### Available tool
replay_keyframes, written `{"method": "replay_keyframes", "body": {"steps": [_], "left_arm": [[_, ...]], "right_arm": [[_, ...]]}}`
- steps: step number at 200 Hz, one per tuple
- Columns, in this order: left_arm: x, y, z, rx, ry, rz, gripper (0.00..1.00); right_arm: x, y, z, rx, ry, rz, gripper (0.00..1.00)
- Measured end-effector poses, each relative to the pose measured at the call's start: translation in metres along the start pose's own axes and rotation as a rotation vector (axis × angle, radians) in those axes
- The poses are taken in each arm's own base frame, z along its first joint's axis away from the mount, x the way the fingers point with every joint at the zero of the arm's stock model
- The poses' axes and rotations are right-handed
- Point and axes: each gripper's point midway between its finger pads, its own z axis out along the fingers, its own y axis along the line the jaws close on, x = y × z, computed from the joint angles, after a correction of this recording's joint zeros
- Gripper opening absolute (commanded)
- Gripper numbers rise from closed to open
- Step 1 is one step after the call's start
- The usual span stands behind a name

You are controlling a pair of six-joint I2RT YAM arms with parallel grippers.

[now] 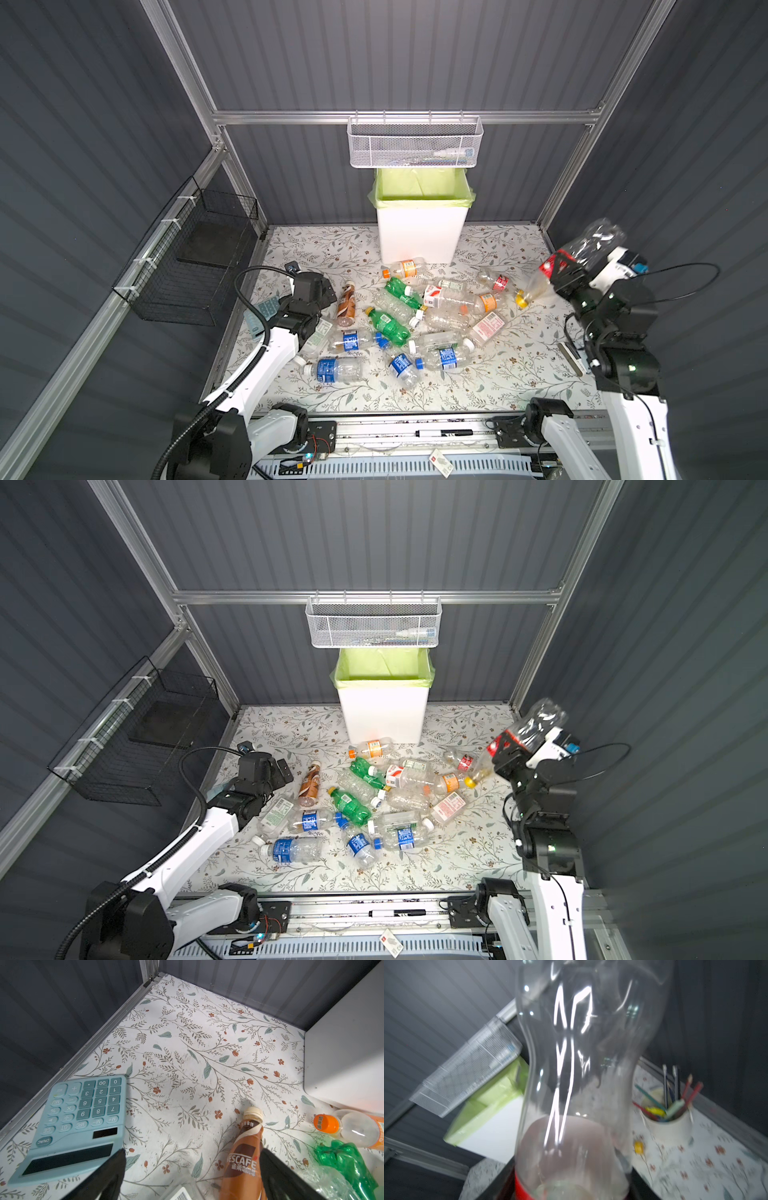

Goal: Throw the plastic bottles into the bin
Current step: 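Lift the clear red-labelled bottle with the right gripper over the bin, then open the right gripper to drop the bottle into the bin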

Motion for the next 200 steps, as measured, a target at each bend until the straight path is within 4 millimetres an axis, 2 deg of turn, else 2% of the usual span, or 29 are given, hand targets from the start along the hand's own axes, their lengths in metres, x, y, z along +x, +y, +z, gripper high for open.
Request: {"method": "replay_keyframes", "body": {"steps": [7,16,29,36,54,78,111,127,135,140,148,154,166,169,183,194,200], "left_arm": [[-0.001,-0.001,0.002,-0.004,0.001,0.001,1.0],[-0.003,-0.003,0.005,-0.008,0.001,0.002,1.0],[-0.004,-0.004,0.007,-0.013,0.004,0.004,1.0],[-0.003,-0.004,0.009,-0.014,0.006,0.005,1.0],[-0.002,-0.005,0.01,-0.016,0.01,0.007,1.0],[-0.004,-0.005,0.01,-0.014,0.007,0.006,1.0],[-0.005,-0.006,0.01,-0.013,0.005,0.006,1.0],[-0.005,-0.006,0.01,-0.009,0.006,0.006,1.0],[-0.005,-0.007,0.01,-0.008,0.007,0.006,1.0],[-0.005,-0.008,0.011,-0.006,0.01,0.006,1.0],[-0.006,-0.01,0.013,-0.004,0.015,0.008,1.0],[-0.005,-0.012,0.015,0.0,0.021,0.01,1.0],[-0.004,-0.014,0.018,0.002,0.031,0.014,1.0],[-0.003,-0.014,0.018,0.003,0.033,0.016,1.0],[0.0,-0.015,0.02,0.003,0.042,0.019,1.0],[0.001,-0.015,0.021,0.005,0.048,0.021,1.0],[0.001,-0.016,0.021,0.007,0.05,0.021,1.0]], "right_arm": [[-0.025,0.015,0.007,-0.032,-0.06,-0.001,0.52],[-0.048,0.029,0.014,-0.064,-0.117,0.004,0.52],[-0.07,0.043,0.026,-0.104,-0.178,0.024,0.51],[-0.082,0.053,0.039,-0.129,-0.21,0.046,0.51],[-0.1,0.076,0.067,-0.185,-0.257,0.08,0.52],[-0.093,0.111,0.109,-0.227,-0.27,0.091,0.52],[-0.064,0.163,0.166,-0.293,-0.245,0.121,0.55],[-0.043,0.198,0.206,-0.326,-0.201,0.127,0.61],[-0.03,0.213,0.223,-0.342,-0.167,0.126,0.71],[-0.018,0.223,0.235,-0.351,-0.138,0.123,0.81],[-0.004,0.236,0.248,-0.357,-0.102,0.111,0.86],[0.019,0.246,0.262,-0.356,-0.052,0.083,0.89],[0.06,0.252,0.278,-0.333,0.036,0.04,0.96],[0.064,0.252,0.279,-0.329,0.044,0.029,0.96],[0.107,0.252,0.284,-0.298,0.147,-0.035,0.99],[0.129,0.247,0.285,-0.267,0.211,-0.089,0.99],[0.134,0.245,0.285,-0.256,0.227,-0.109,0.99]]}}
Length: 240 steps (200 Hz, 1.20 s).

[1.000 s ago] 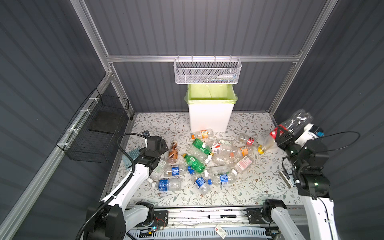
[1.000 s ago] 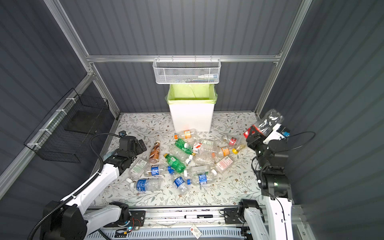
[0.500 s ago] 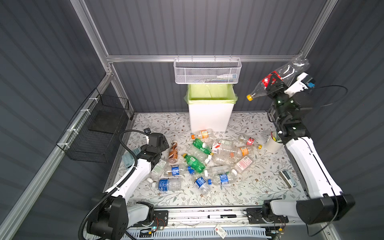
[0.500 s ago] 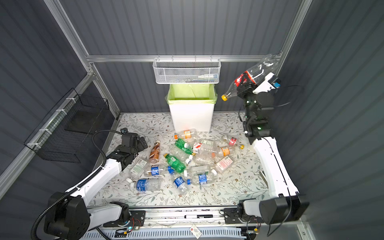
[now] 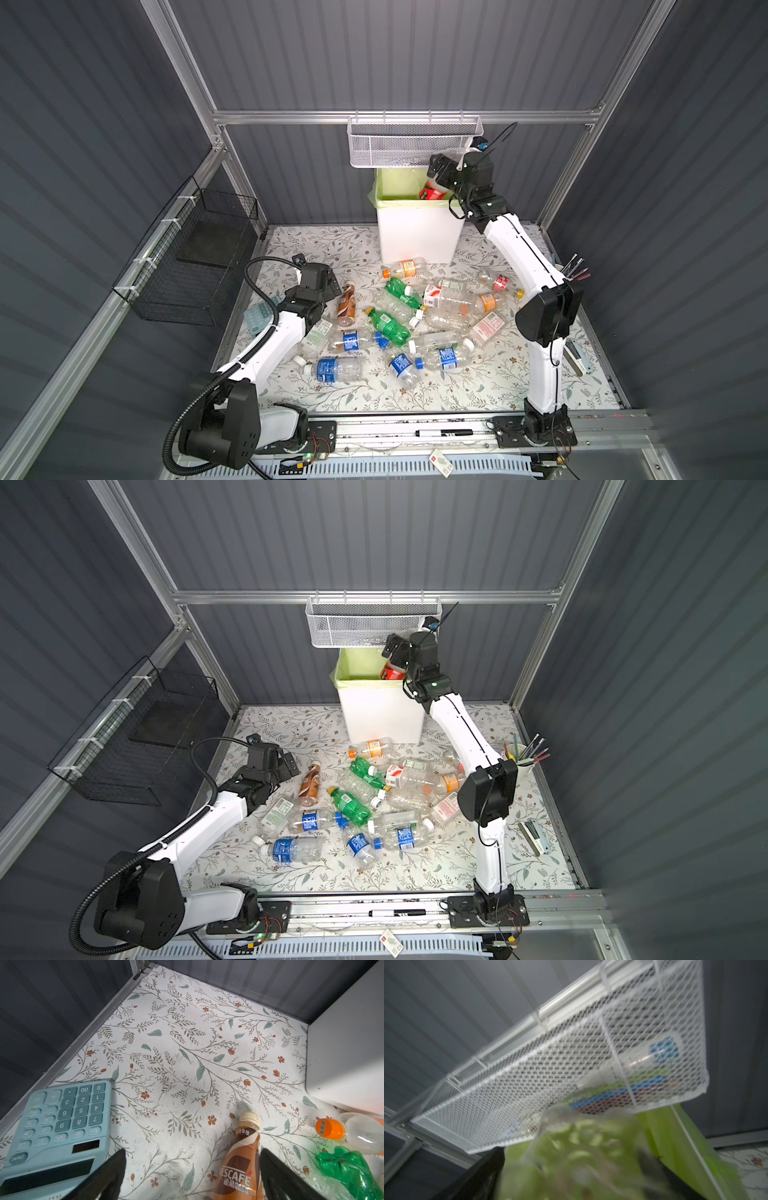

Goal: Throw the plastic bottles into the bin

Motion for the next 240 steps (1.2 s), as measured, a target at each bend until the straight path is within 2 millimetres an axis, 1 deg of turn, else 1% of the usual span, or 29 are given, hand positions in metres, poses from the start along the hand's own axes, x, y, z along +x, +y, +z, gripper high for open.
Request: {"method": "replay_keyframes", "body": {"steps": [15,31,41,43,48,60,75,88,101,115,128,146,150,152,157,166,183,194,221,240], "left_arm": [[0.001,-0.001,0.0,0.004,0.004,0.001,1.0],[0.001,-0.002,0.0,0.008,0.007,0.001,1.0],[0.001,-0.002,0.0,0.011,0.009,0.001,1.0],[0.001,-0.002,0.0,0.012,0.01,0.002,1.0],[0.001,-0.002,0.0,0.013,0.009,0.001,1.0],[0.001,-0.003,0.0,0.016,0.011,0.001,1.0],[0.002,-0.004,0.0,0.022,0.014,0.001,1.0],[0.002,-0.004,0.0,0.023,0.015,0.001,1.0],[0.002,-0.005,0.0,0.025,0.016,0.001,1.0],[0.002,-0.005,0.0,0.026,0.016,0.001,1.0],[0.002,-0.005,0.0,0.028,0.018,0.001,1.0],[0.002,-0.005,0.0,0.029,0.018,0.001,1.0],[0.002,-0.005,0.0,0.029,0.018,0.001,1.0],[0.002,-0.005,0.0,0.029,0.018,0.001,1.0],[0.003,-0.005,0.0,0.029,0.019,0.001,1.0],[0.003,-0.005,0.0,0.029,0.019,0.001,1.0],[0.003,-0.005,0.0,0.028,0.02,0.001,1.0],[0.003,-0.005,-0.001,0.027,0.022,0.003,1.0],[0.007,-0.003,-0.001,0.023,0.028,0.005,1.0],[0.009,-0.001,-0.003,0.021,0.031,0.006,1.0]], "right_arm": [[0.002,-0.009,-0.004,0.051,0.033,-0.053,0.99],[-0.009,-0.019,-0.016,0.099,0.037,-0.09,0.99],[-0.018,-0.026,-0.026,0.125,0.033,-0.104,0.99],[-0.022,-0.028,-0.031,0.13,0.028,-0.106,0.99],[-0.026,-0.031,-0.036,0.138,0.026,-0.11,0.99],[-0.039,-0.041,-0.057,0.158,0.013,-0.112,0.99],[-0.049,-0.055,-0.077,0.18,0.001,-0.105,0.99],[-0.057,-0.067,-0.086,0.192,-0.005,-0.097,0.97],[-0.059,-0.08,-0.085,0.191,0.005,-0.086,0.92],[-0.052,-0.095,-0.077,0.192,0.045,-0.076,0.88],[-0.038,-0.111,-0.065,0.197,0.104,-0.067,0.84],[-0.01,-0.132,-0.043,0.198,0.212,-0.061,0.8],[-0.003,-0.135,-0.039,0.192,0.237,-0.06,0.8],[-0.003,-0.135,-0.039,0.192,0.237,-0.06,0.79],[0.009,-0.139,-0.032,0.186,0.278,-0.057,0.79],[0.022,-0.143,-0.026,0.184,0.317,-0.049,0.78],[0.033,-0.141,-0.02,0.148,0.362,-0.043,0.75],[0.038,-0.137,-0.021,0.125,0.389,-0.041,0.75],[0.042,-0.13,-0.024,0.103,0.41,-0.039,0.77],[0.043,-0.131,-0.027,0.107,0.414,-0.036,0.77]]}}
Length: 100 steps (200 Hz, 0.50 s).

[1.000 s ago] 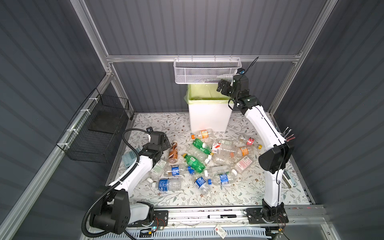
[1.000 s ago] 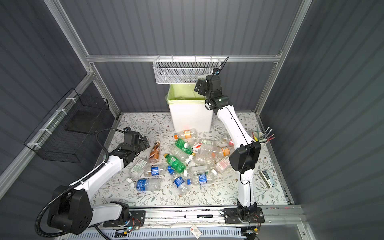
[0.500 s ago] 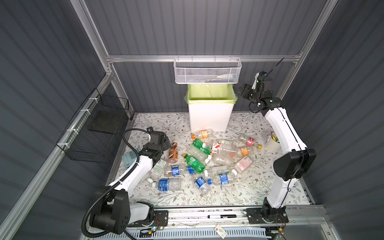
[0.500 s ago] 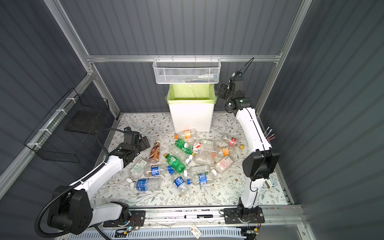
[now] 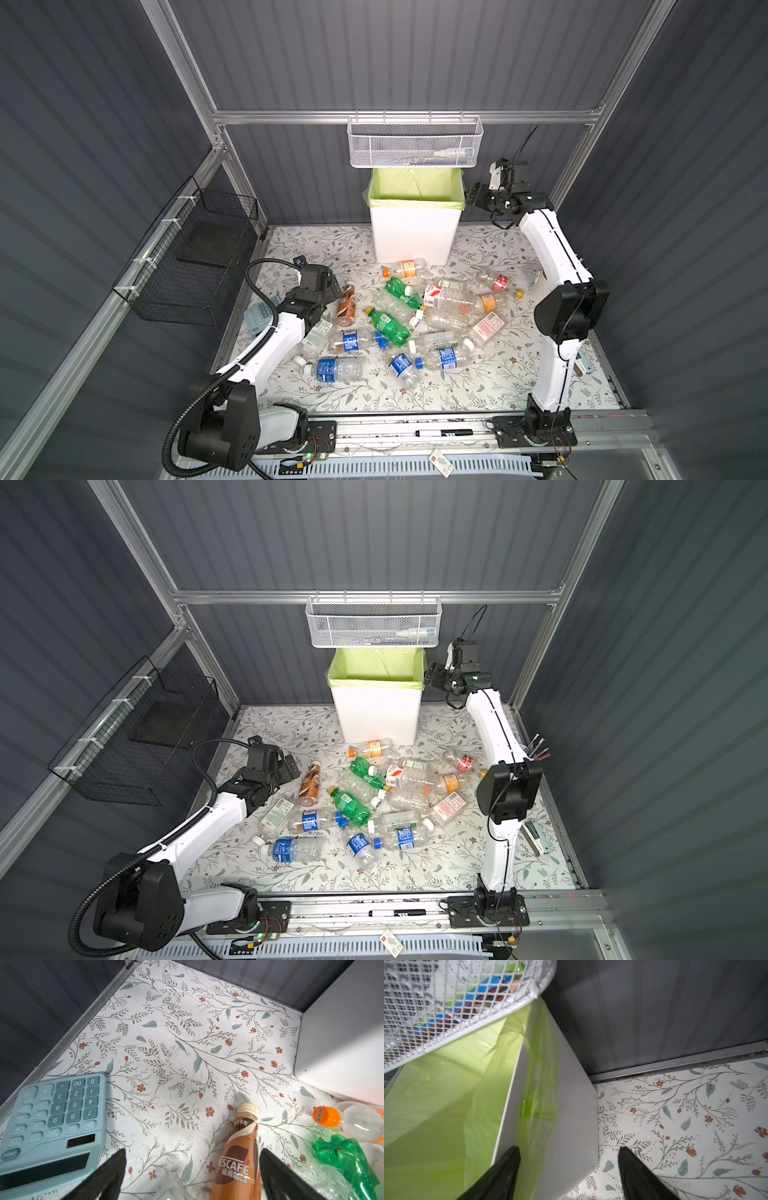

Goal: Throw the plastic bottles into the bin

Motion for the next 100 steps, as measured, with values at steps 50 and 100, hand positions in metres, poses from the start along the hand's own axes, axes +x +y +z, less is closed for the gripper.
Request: {"method": "replay_keyframes", "body": {"steps": [50,100], "left_arm": [[0.002,0.002,-0.002,-0.001,0.002,0.001,1.0],[0.004,0.002,-0.002,-0.001,0.005,0.002,1.0]], "right_arm": [[-0.009,0.008,-0.034,-0.014,-0.044,0.02,0.77],[-0.026,0.023,-0.065,-0.054,-0.114,0.018,0.75]]}}
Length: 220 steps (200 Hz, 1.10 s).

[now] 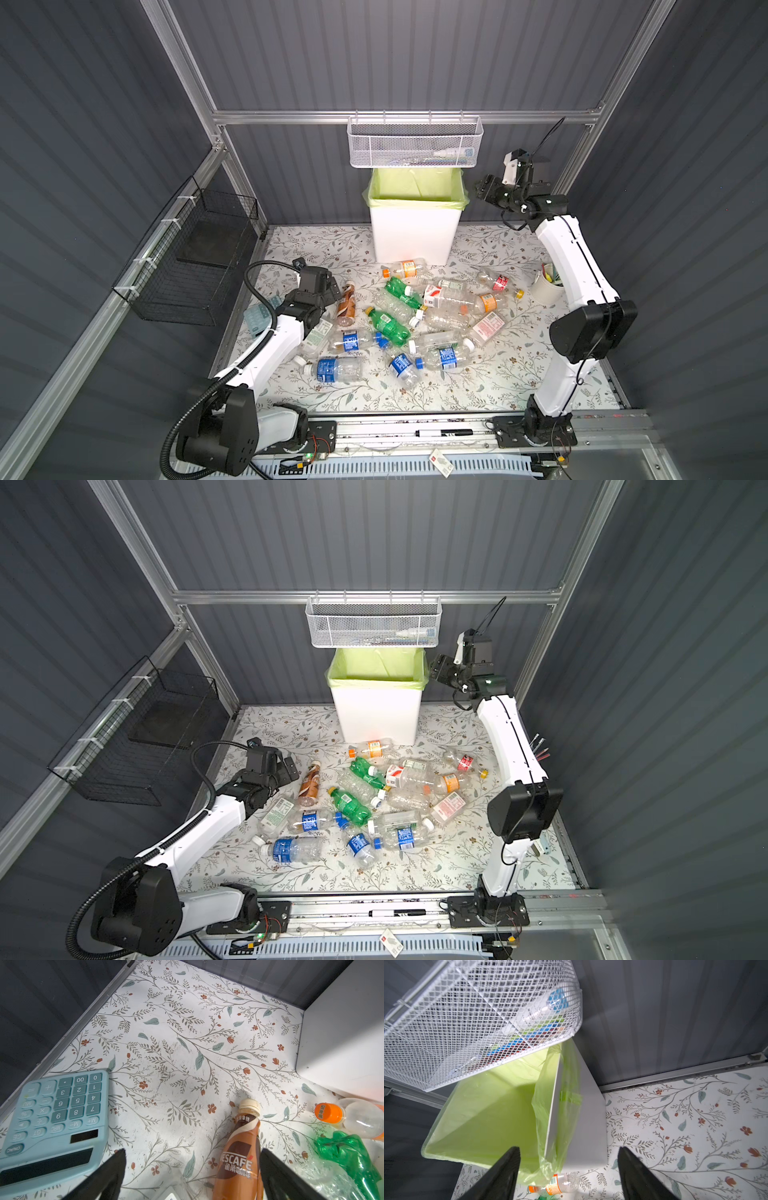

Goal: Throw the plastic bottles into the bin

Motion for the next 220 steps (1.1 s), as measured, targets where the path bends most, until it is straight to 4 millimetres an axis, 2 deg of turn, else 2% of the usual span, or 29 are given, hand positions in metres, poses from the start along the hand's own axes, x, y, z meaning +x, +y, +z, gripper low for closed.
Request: {"method": "replay_keyframes", "body": {"steps": [30,67,83,110,151,220], "left_arm": [[0.001,0.0,0.0,-0.001,0.001,0.0,1.0],[0.003,0.002,0.0,-0.003,0.005,0.002,1.0],[0.004,0.002,-0.001,-0.002,0.004,0.001,1.0],[0.006,0.004,-0.001,-0.003,0.006,0.002,1.0],[0.006,0.004,-0.001,-0.004,0.007,0.002,1.0],[0.006,0.004,-0.001,-0.004,0.007,0.003,1.0]], "right_arm": [[0.009,0.004,0.019,-0.018,0.039,-0.003,0.73],[0.035,0.006,0.061,-0.024,0.134,-0.023,0.67],[0.04,0.007,0.068,-0.026,0.148,-0.023,0.63],[0.039,0.008,0.065,-0.027,0.152,-0.043,0.51],[0.038,0.011,0.062,-0.032,0.153,-0.091,0.4],[0.043,0.014,0.048,-0.051,0.208,-0.177,0.34]]}}
